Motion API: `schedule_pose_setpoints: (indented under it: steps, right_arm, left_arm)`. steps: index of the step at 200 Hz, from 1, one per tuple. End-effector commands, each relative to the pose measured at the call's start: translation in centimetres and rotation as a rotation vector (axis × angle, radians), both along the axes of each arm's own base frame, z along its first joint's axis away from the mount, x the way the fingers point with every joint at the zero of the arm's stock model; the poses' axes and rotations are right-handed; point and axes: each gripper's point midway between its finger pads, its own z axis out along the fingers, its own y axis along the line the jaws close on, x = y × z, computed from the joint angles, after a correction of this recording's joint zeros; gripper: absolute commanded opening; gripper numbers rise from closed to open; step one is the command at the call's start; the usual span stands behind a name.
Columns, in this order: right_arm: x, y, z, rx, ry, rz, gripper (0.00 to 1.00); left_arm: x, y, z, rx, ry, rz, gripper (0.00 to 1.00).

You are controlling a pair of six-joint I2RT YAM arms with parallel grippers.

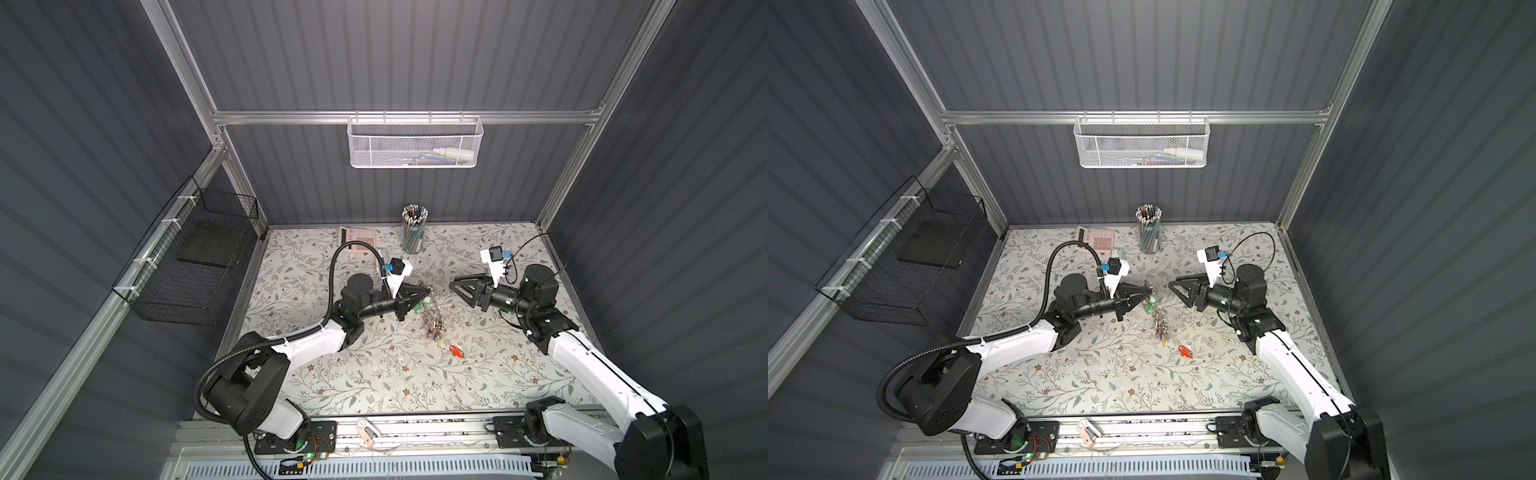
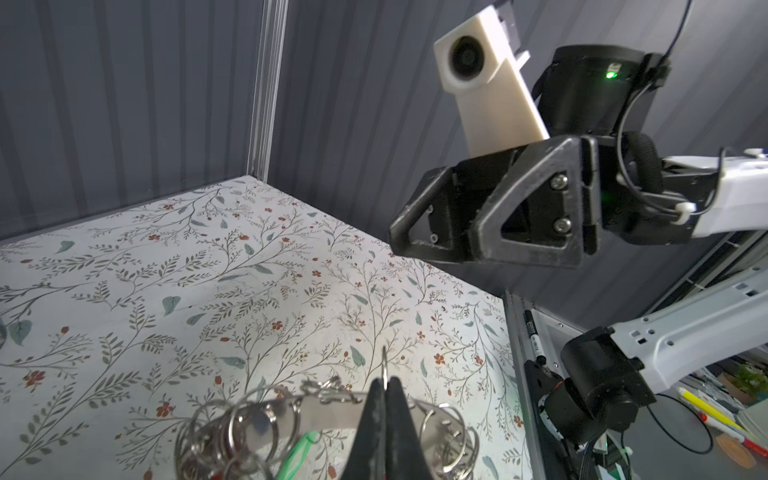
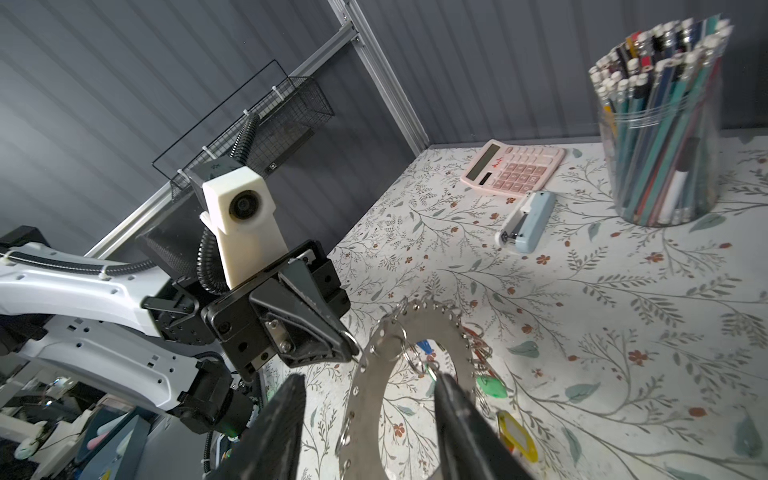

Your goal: Put the keys on the keyring

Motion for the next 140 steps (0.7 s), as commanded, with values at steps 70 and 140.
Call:
schedule_pose_setpoints:
  steps: [70, 140]
  right_arm:
    - [-1.0, 2.7, -0.3, 0.015, -0.01, 0.159, 0.41]
    - [-0.7, 3.0, -0.3, 0.026, -0.011, 0.177, 0.3]
  left_arm:
    - [-0.4, -0.2, 4.0, -0.253, -0.097, -0.015, 0.0]
    - [-0.6, -0.8, 4.0, -0.27, -0.083, -0.061, 0.0]
